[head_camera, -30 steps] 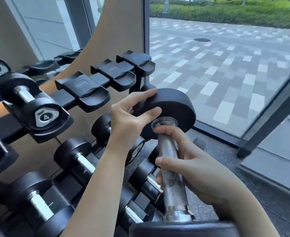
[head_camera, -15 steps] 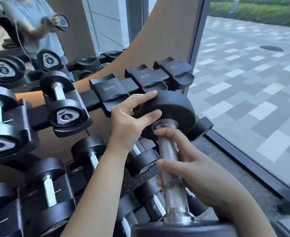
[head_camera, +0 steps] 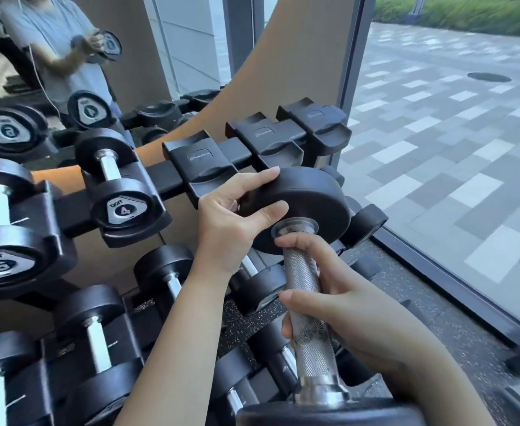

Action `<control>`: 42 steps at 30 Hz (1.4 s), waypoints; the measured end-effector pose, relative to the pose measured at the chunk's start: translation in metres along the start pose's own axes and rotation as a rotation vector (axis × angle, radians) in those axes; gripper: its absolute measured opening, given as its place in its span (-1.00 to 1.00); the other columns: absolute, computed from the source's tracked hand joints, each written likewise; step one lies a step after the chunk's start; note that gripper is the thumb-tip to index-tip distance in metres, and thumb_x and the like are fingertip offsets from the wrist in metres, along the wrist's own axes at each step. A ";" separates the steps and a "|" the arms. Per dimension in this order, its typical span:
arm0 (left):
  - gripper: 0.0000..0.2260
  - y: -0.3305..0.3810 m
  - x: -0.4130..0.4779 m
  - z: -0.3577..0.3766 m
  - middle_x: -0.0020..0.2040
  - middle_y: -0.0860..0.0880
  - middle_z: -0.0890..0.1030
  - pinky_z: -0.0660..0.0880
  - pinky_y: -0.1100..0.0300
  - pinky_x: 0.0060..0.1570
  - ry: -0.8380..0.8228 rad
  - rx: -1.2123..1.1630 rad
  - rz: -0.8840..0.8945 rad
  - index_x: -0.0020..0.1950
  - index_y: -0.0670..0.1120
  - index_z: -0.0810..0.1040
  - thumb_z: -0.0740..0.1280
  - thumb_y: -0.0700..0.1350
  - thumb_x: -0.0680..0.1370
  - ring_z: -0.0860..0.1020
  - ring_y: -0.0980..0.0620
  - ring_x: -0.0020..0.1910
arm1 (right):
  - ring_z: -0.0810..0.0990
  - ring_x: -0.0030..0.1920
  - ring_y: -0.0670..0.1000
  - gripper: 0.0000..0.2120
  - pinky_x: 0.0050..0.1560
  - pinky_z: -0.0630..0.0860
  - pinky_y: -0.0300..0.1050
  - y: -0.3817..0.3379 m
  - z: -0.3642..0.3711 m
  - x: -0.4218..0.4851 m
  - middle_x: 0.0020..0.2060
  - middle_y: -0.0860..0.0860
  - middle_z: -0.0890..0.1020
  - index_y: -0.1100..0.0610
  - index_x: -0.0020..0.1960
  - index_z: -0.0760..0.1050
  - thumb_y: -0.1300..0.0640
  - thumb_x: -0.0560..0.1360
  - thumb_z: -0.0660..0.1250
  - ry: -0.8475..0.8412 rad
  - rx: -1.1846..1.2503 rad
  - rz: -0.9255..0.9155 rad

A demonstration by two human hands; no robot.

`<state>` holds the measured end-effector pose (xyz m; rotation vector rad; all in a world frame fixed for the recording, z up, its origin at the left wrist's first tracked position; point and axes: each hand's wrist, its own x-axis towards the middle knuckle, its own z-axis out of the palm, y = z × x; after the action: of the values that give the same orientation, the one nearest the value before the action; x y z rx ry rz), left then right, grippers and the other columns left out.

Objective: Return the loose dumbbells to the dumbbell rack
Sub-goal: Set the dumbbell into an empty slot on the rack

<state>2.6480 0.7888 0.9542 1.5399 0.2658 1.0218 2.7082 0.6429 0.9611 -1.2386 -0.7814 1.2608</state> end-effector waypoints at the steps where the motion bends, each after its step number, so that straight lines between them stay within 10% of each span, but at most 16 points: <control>1: -0.68 -0.001 0.000 -0.001 -0.17 0.10 0.64 0.46 0.32 -0.05 -0.009 -0.007 -0.001 -0.06 0.04 0.63 0.44 -0.29 0.28 0.59 0.14 -0.08 | 0.56 -0.41 0.08 -0.54 -0.38 0.56 -0.07 0.001 0.002 0.000 -0.25 0.16 0.40 -0.14 0.11 0.41 0.40 0.45 0.27 0.009 0.002 0.000; 18: -0.67 -0.017 -0.001 -0.061 -0.14 0.10 0.65 0.45 0.34 -0.04 -0.146 -0.106 -0.017 -0.02 -0.01 0.61 0.46 -0.27 0.27 0.59 0.16 -0.06 | 0.56 -0.43 0.09 -0.54 -0.44 0.54 -0.10 0.026 0.072 0.025 -0.28 0.16 0.39 -0.18 0.06 0.43 0.38 0.45 0.28 0.224 0.005 -0.007; 35: -0.68 -0.104 0.092 -0.119 -0.10 0.15 0.66 0.47 0.19 0.07 0.192 0.019 -0.085 -0.07 0.13 0.65 0.51 -0.16 0.23 0.59 0.09 0.00 | 0.57 -0.41 0.01 -0.55 -0.30 0.55 -0.02 0.008 0.016 0.187 -0.28 0.14 0.46 -0.17 0.10 0.37 0.37 0.47 0.23 -0.022 -0.245 0.136; 42: -0.64 -0.142 0.162 -0.135 -0.02 0.11 0.61 0.40 0.44 -0.03 0.291 0.176 -0.101 0.01 0.01 0.58 0.46 -0.35 0.33 0.55 0.30 -0.02 | 0.57 -0.42 0.00 -0.55 -0.33 0.54 -0.06 -0.008 -0.024 0.280 -0.25 0.06 0.45 -0.16 0.12 0.37 0.37 0.46 0.25 -0.087 -0.315 0.165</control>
<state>2.6991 1.0285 0.8876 1.5138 0.6451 1.1656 2.7896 0.9073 0.9113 -1.5348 -0.9847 1.3681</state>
